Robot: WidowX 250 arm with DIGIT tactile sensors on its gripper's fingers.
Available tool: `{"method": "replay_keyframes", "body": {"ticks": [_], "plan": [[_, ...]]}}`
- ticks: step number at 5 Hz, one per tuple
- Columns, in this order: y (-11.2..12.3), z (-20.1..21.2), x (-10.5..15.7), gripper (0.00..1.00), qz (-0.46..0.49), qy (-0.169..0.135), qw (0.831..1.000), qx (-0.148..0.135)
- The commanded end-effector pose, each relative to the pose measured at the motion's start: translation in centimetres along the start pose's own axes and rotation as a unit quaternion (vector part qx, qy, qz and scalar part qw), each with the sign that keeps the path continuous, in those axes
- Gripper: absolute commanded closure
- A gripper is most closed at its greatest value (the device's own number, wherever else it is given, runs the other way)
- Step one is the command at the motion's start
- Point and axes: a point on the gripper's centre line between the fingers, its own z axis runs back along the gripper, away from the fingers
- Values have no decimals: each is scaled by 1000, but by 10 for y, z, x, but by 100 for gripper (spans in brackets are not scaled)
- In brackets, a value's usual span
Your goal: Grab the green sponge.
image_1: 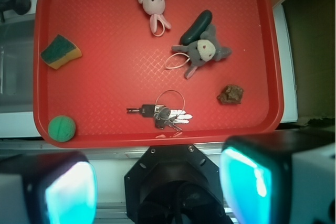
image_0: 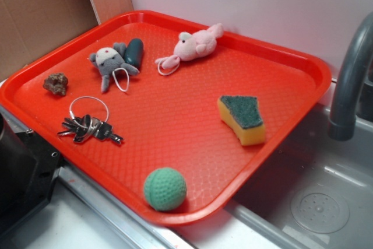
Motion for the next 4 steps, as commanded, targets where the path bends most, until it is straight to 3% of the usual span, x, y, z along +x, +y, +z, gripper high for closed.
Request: {"method": "replay_keyframes", "body": {"ticks": [1,2,3,4], "plan": [[0,0,0,0,0,0,1000,0],[-31,-22,32,0,127,-6,992,-21],[-56,-42,64,0,248,-19,968,-6],[-64,-55,82,0,277,-38,960,-35]]}}
